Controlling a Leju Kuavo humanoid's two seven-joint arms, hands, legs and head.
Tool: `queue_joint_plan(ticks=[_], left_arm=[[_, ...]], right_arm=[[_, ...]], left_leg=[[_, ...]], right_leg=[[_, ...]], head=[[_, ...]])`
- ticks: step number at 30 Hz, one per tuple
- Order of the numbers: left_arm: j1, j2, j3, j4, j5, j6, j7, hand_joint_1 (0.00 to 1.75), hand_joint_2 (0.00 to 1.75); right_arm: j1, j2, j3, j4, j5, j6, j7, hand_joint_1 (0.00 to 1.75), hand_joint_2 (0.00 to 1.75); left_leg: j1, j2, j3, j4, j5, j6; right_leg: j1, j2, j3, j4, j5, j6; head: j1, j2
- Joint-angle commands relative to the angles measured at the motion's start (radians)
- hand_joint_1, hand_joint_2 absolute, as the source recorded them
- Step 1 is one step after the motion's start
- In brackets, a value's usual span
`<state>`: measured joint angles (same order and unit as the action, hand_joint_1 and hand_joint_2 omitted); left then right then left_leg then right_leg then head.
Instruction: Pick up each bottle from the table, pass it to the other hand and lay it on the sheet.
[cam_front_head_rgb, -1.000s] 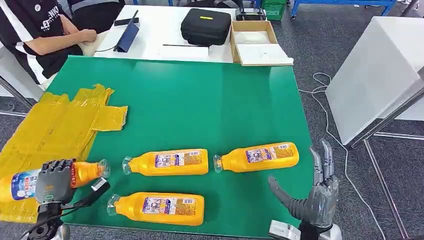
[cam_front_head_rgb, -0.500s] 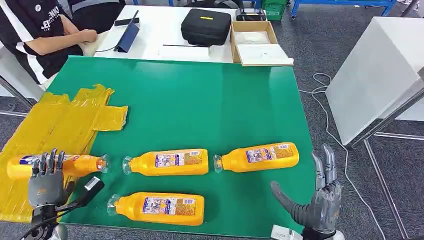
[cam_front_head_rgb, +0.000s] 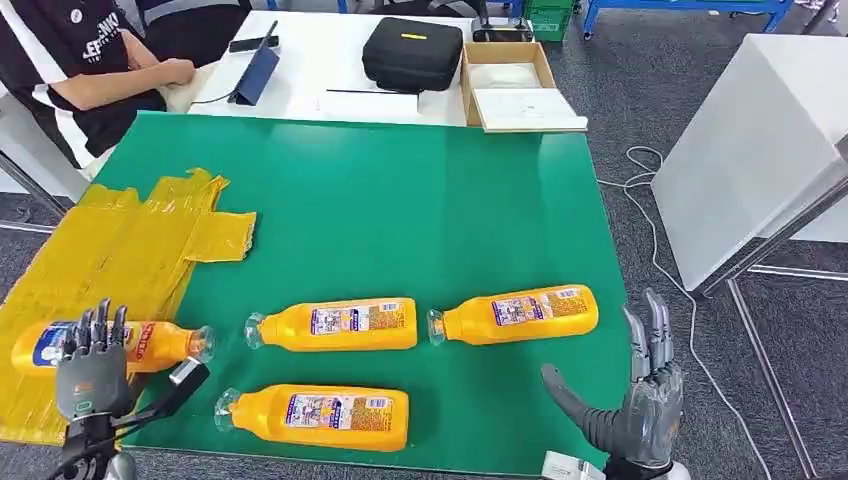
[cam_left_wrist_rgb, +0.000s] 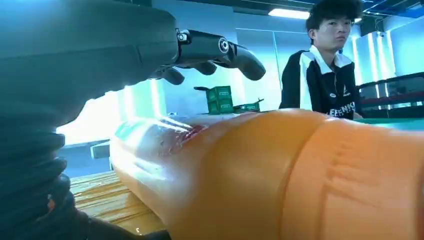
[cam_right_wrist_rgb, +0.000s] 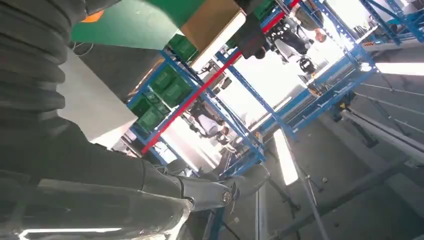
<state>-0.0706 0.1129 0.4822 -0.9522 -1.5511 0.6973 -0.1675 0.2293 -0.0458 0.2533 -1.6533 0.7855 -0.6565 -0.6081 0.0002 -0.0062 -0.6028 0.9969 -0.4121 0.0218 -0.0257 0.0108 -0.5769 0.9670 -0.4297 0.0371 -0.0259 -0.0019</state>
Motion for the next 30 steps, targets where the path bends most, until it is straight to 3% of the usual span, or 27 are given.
queue_joint_plan(ticks=[1, 5, 12, 14, 18, 25, 30], left_arm=[[-0.005, -0.110, 0.082, -0.061, 0.049, 0.001, -0.129, 0.00, 1.75], [-0.023, -0.203, 0.194, -0.136, 0.091, 0.001, -0.341, 0.00, 1.75], [-0.027, -0.215, 0.205, -0.147, 0.097, 0.001, -0.370, 0.00, 1.75], [-0.061, -0.276, 0.312, -0.144, 0.137, 0.001, -0.530, 0.00, 1.75], [0.006, -0.337, 0.175, -0.250, 0.215, 0.001, -0.531, 0.00, 1.75], [0.022, -0.348, 0.144, -0.272, 0.226, 0.001, -0.531, 0.00, 1.75], [0.043, -0.397, 0.002, -0.361, 0.237, 0.001, -0.531, 0.00, 1.75]], right_arm=[[-0.022, -0.022, -0.048, 0.042, 0.041, -0.042, 0.037, 0.00, 1.75], [-0.109, -0.060, -0.027, 0.109, 0.096, -0.042, 0.118, 0.00, 1.75], [-0.118, -0.068, -0.022, 0.116, 0.105, -0.042, 0.133, 0.00, 1.75], [-0.147, -0.112, 0.010, 0.126, 0.165, -0.042, 0.224, 0.00, 1.75], [-0.225, -0.188, 0.057, 0.155, 0.254, 0.006, 0.371, 0.00, 1.75], [-0.230, -0.204, 0.066, 0.148, 0.278, 0.032, 0.408, 0.00, 1.75], [-0.341, -0.310, 0.131, 0.178, 0.325, 0.245, 0.555, 0.00, 1.75]], left_leg=[[0.001, -0.002, 0.003, 0.001, -0.002, -0.002], [0.001, 0.001, 0.002, 0.000, -0.001, -0.001], [0.000, 0.000, 0.002, 0.000, 0.000, -0.001], [0.000, 0.000, 0.002, 0.000, 0.000, -0.001], [-0.001, 0.001, 0.002, 0.001, 0.000, 0.000], [0.000, -0.001, 0.002, 0.001, -0.001, -0.001], [-0.002, 0.000, 0.000, 0.002, 0.000, 0.000]], right_leg=[[0.001, -0.004, 0.005, -0.001, -0.002, -0.004], [0.001, -0.001, 0.003, -0.001, 0.000, -0.003], [0.001, -0.001, 0.003, -0.001, 0.000, -0.002], [0.001, -0.001, 0.003, -0.001, 0.000, -0.002], [0.000, -0.001, 0.003, -0.001, 0.001, -0.001], [0.000, -0.002, 0.004, -0.001, 0.000, -0.002], [-0.001, -0.001, 0.001, 0.000, 0.001, -0.001]], head=[[0.000, 0.000], [0.000, 0.000], [0.000, 0.000], [0.000, 0.000], [0.000, 0.000], [0.001, 0.000], [0.000, 0.000]])
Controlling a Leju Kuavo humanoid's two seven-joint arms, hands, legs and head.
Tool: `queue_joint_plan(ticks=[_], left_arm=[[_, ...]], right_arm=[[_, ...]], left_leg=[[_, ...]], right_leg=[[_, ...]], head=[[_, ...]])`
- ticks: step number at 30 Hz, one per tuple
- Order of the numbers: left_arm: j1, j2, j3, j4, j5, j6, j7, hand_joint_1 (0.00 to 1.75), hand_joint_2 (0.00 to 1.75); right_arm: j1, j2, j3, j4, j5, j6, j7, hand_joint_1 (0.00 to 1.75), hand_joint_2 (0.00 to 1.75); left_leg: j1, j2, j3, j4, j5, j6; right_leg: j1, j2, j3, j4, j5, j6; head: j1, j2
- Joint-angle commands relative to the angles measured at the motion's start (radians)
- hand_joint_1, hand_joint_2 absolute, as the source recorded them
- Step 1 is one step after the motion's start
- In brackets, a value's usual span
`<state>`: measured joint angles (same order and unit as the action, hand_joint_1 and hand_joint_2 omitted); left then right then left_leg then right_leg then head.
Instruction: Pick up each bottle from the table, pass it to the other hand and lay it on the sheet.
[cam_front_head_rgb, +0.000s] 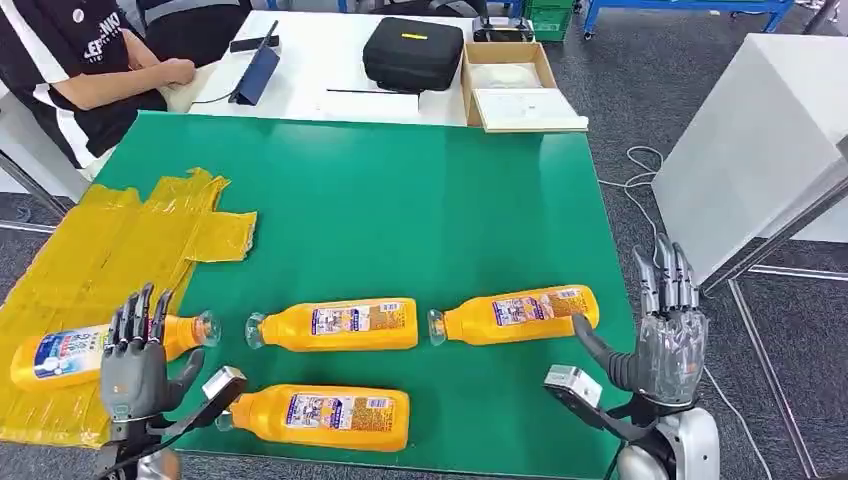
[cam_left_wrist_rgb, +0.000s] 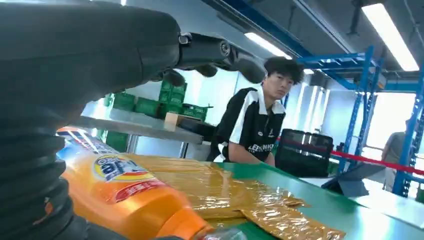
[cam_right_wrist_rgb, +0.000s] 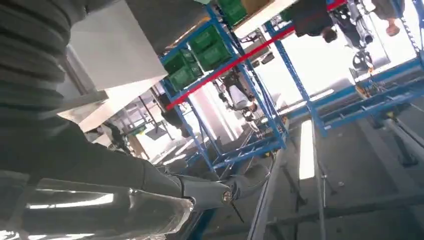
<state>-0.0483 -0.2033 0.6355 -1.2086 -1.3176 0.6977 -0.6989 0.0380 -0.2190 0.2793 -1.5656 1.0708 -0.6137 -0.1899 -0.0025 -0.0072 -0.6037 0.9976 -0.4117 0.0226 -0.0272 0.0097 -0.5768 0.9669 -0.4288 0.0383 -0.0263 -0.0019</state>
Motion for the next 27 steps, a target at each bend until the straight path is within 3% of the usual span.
queue_joint_plan(ticks=[1, 5, 9, 19, 27], left_arm=[[0.020, -0.087, -0.161, -0.107, 0.001, 0.000, 0.001, 0.00, 1.75], [0.015, -0.107, -0.222, -0.093, 0.069, 0.000, 0.001, 0.00, 1.75], [0.028, -0.073, -0.309, -0.050, 0.242, 0.000, 0.001, 0.00, 1.75], [0.072, -0.031, -0.555, -0.026, 0.433, 0.000, 0.035, 0.00, 1.75], [0.064, -0.022, -0.577, -0.025, 0.457, 0.000, 0.032, 0.00, 1.75]], right_arm=[[-0.154, -0.141, 0.108, 0.093, 0.037, 0.226, 0.146, 0.00, 1.75], [-0.127, -0.159, 0.106, 0.047, 0.044, 0.285, 0.212, 0.00, 1.75], [-0.153, -0.157, 0.114, 0.083, 0.056, 0.345, 0.247, 0.00, 1.75], [-0.219, -0.221, 0.144, 0.171, -0.021, 0.574, 0.222, 0.00, 1.75], [-0.261, -0.226, 0.178, 0.197, -0.019, 0.618, 0.203, 0.00, 1.75]], left_leg=[[0.000, 0.001, 0.000, 0.001, 0.000, -0.001], [0.001, -0.003, 0.000, 0.002, -0.001, -0.001], [0.000, -0.003, 0.002, 0.001, 0.000, -0.001], [-0.002, -0.004, 0.000, 0.000, 0.001, 0.000], [-0.003, -0.002, 0.001, 0.000, 0.001, 0.000]], right_leg=[[0.001, 0.000, 0.000, 0.000, 0.000, -0.001], [0.001, -0.004, 0.003, 0.000, -0.001, -0.003], [-0.001, -0.004, 0.004, 0.000, 0.000, -0.002], [-0.002, -0.005, 0.002, -0.001, 0.001, 0.000], [-0.002, -0.003, 0.003, -0.001, 0.001, -0.001]], head=[[0.000, 0.000], [0.001, 0.000], [0.000, 0.000], [0.000, 0.000], [0.000, 0.000]])
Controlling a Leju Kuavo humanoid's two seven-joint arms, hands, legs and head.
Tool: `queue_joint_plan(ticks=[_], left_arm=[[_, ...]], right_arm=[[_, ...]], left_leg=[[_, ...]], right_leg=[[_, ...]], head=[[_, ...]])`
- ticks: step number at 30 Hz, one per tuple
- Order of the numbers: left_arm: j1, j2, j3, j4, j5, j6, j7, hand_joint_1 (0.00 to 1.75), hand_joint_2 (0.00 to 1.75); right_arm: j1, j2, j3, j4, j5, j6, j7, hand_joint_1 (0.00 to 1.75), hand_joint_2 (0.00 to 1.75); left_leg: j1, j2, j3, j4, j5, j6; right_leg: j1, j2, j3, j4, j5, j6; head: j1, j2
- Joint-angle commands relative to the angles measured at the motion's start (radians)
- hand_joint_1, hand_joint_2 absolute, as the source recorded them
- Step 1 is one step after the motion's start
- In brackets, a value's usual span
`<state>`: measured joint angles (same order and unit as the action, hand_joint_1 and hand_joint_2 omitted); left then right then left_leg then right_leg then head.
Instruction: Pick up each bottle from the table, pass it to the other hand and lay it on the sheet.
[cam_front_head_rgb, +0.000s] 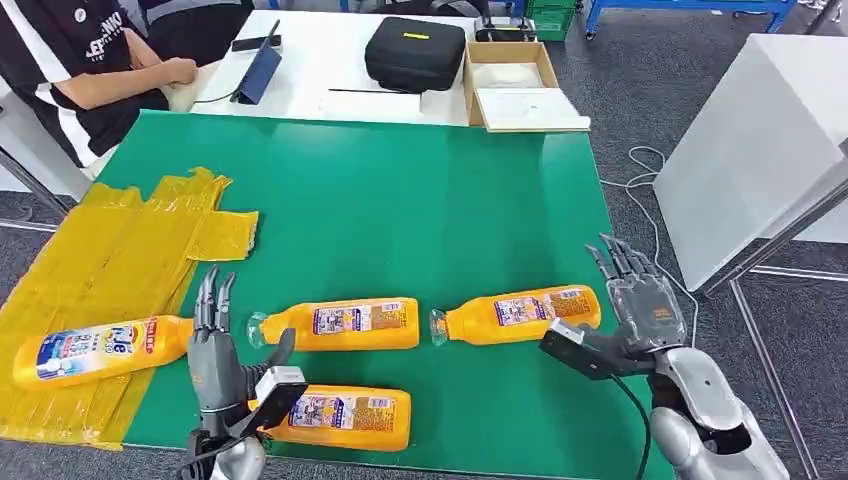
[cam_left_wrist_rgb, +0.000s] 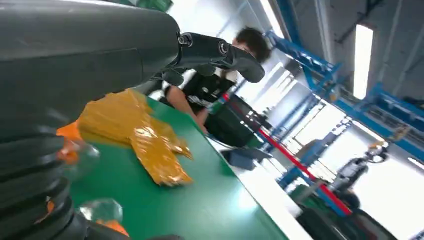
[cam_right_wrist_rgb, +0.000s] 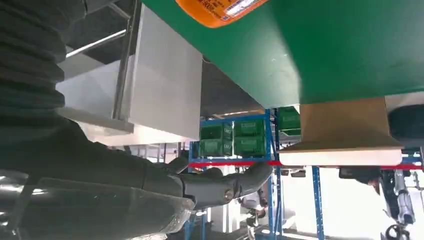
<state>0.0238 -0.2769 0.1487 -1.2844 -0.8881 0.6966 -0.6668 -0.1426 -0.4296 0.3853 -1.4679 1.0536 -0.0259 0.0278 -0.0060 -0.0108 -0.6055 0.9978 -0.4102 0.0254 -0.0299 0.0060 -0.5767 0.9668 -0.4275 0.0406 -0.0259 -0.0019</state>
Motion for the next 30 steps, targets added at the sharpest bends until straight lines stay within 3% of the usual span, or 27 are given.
queue_joint_plan(ticks=[1, 10, 17, 22, 30], left_arm=[[-0.011, 0.056, -0.106, 0.054, 0.049, 0.002, -0.005, 0.00, 1.75], [-0.049, 0.080, -0.276, 0.025, 0.234, 0.002, 0.014, 0.00, 1.75], [-0.030, 0.126, -0.420, -0.121, 0.375, -0.034, 0.049, 0.00, 1.75], [0.016, 0.142, -0.381, -0.234, 0.526, -0.192, 0.037, 0.00, 1.75], [0.049, 0.134, -0.339, -0.292, 0.547, -0.190, 0.024, 0.00, 1.75]], right_arm=[[-0.096, -0.019, 0.090, 0.111, -0.004, 0.053, -0.023, 0.00, 1.75], [-0.268, 0.016, 0.268, 0.293, 0.013, 0.105, -0.043, 0.00, 1.75], [-0.344, 0.114, 0.349, 0.445, 0.020, 0.079, -0.051, 0.00, 1.75], [-0.391, 0.198, 0.386, 0.585, 0.037, 0.061, -0.055, 0.00, 1.75], [-0.437, 0.245, 0.418, 0.701, 0.055, 0.071, -0.048, 0.00, 1.75]], left_leg=[[0.001, 0.002, 0.002, 0.000, 0.000, -0.002], [0.001, 0.003, 0.002, 0.000, 0.000, -0.001], [0.002, 0.005, 0.003, 0.000, 0.000, -0.001], [0.002, 0.008, 0.004, 0.000, 0.000, -0.001], [0.001, 0.005, 0.002, 0.000, 0.001, 0.000]], right_leg=[[0.001, 0.001, 0.002, -0.001, 0.000, -0.003], [0.001, 0.002, 0.001, -0.001, 0.001, -0.003], [0.002, 0.003, 0.002, 0.000, 0.001, -0.003], [0.002, 0.006, 0.002, 0.000, 0.001, -0.003], [0.001, 0.003, 0.001, 0.000, 0.001, -0.001]], head=[[0.000, 0.000], [0.000, 0.000], [0.000, 0.000], [0.000, 0.000], [0.000, 0.000]])
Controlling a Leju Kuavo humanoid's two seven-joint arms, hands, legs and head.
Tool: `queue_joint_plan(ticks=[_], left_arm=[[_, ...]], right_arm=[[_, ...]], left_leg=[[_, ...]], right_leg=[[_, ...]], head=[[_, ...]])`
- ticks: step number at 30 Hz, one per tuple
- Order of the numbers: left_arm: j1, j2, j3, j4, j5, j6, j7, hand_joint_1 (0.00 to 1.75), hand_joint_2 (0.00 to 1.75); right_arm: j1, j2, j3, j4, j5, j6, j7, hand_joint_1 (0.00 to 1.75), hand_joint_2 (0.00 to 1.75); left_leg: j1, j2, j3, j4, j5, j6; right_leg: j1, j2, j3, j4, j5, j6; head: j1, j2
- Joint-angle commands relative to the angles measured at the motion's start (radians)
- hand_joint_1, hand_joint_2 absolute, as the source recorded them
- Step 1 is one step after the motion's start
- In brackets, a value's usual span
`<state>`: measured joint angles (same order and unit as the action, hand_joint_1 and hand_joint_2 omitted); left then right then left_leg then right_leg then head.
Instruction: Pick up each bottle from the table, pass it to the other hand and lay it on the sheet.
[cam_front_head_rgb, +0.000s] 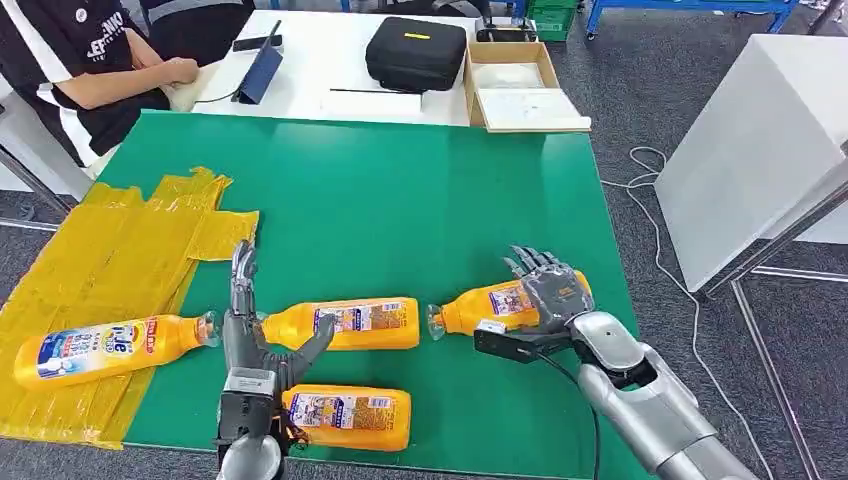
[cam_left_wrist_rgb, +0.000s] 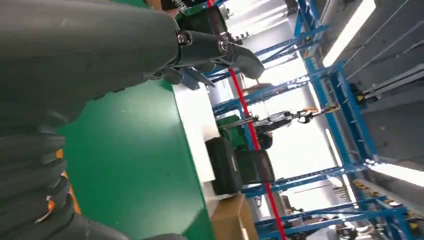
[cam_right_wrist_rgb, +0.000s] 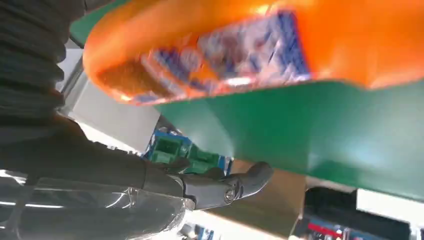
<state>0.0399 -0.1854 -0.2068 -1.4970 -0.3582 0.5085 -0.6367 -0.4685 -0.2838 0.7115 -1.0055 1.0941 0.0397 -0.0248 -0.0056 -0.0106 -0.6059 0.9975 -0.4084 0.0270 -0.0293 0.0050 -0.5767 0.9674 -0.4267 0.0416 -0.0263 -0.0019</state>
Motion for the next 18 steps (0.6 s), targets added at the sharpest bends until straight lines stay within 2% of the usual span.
queue_joint_plan(ticks=[1, 3, 10, 13, 18], left_arm=[[0.037, 0.040, 0.024, -0.082, 0.021, -0.002, -0.007, 0.00, 1.75], [0.043, 0.038, 0.031, -0.083, 0.024, 0.001, -0.007, 0.00, 1.75], [0.047, 0.038, 0.051, -0.066, 0.035, 0.001, -0.002, 0.00, 1.75], [0.047, 0.039, 0.057, -0.062, 0.040, -0.003, 0.001, 0.00, 1.75], [0.043, 0.041, 0.062, -0.055, 0.047, -0.008, 0.003, 0.00, 1.75]], right_arm=[[-0.114, 0.105, 0.098, 0.258, 0.029, 0.010, 0.025, 0.00, 1.75], [-0.113, 0.108, 0.096, 0.268, 0.038, 0.016, 0.044, 0.00, 1.75], [-0.158, 0.105, 0.081, 0.299, 0.057, 0.031, 0.068, 0.00, 1.75], [-0.178, 0.098, 0.074, 0.300, 0.057, 0.034, 0.069, 0.00, 1.75], [-0.201, 0.080, 0.063, 0.304, 0.040, 0.050, 0.050, 0.00, 1.75]], left_leg=[[0.001, 0.006, 0.003, 0.001, -0.002, -0.003], [0.000, 0.002, 0.001, 0.000, 0.000, -0.001], [0.000, 0.002, 0.001, 0.000, 0.000, -0.001], [0.001, 0.004, 0.002, 0.002, -0.002, -0.004], [0.000, 0.001, 0.001, 0.000, 0.000, -0.001]], right_leg=[[0.001, 0.005, 0.002, 0.000, 0.000, -0.003], [0.000, 0.002, 0.001, -0.001, 0.000, -0.002], [-0.001, 0.001, 0.000, 0.000, 0.000, -0.002], [0.001, 0.003, 0.002, 0.001, -0.001, -0.005], [-0.001, 0.000, 0.000, 0.000, 0.000, -0.002]], head=[[0.000, 0.000], [0.000, 0.000], [0.000, 0.000], [0.000, 0.000], [0.000, 0.000]])
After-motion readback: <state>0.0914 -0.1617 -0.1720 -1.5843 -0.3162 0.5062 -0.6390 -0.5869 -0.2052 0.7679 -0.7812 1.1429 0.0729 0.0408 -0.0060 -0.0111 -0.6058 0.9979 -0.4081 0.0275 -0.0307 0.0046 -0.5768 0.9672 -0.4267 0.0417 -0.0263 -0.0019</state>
